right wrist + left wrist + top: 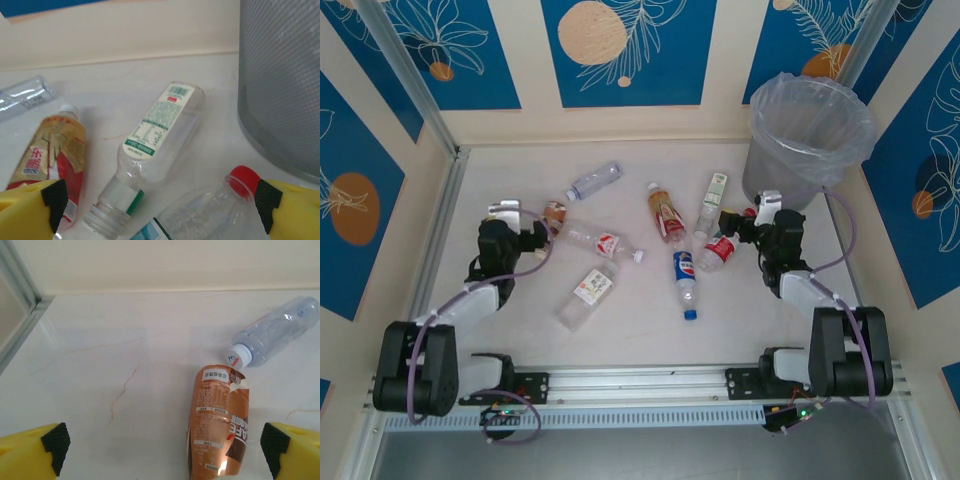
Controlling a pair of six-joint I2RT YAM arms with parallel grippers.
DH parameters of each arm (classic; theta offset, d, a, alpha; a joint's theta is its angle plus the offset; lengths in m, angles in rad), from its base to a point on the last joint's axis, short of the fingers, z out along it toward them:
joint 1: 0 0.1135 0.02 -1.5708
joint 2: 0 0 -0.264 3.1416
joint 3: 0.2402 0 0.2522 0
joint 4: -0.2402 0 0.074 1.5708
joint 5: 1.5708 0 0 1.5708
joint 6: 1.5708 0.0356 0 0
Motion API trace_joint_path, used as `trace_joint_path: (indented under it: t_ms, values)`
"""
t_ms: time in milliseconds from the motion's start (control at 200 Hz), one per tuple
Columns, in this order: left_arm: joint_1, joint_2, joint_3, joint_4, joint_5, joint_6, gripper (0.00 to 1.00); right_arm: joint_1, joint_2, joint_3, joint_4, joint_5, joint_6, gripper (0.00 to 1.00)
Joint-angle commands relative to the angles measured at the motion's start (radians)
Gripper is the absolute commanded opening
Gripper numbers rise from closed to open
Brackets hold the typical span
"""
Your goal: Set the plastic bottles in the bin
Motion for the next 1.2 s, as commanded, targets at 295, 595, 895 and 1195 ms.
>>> trace_joint_path:
  t_ms: [295,595,895,1195]
  values:
    - [-0.049,-0.244,0.141,-0.707,-0.046,-0.512,0.99,0.014,-0.156,0.162,-0.487,-0.024,0.343,0.99]
    - [-0.278,-0.212,0.279,-1.141,0.059,-0.491,0.99,0.032,-0.193,0.172,-0.566,-0.038,0.417,0.99]
    - [-0.554,-0.232,0.178,-1.163,0.078,-0.478,0.99,0.050,-0.185,0.176,-0.571,0.006,0.417,0.99]
    - [-0.663,-0.154,0.095,-1.064,0.056,-0.514,0.99,0.064,-0.172,0.164,-0.572,0.034,0.409,0.99]
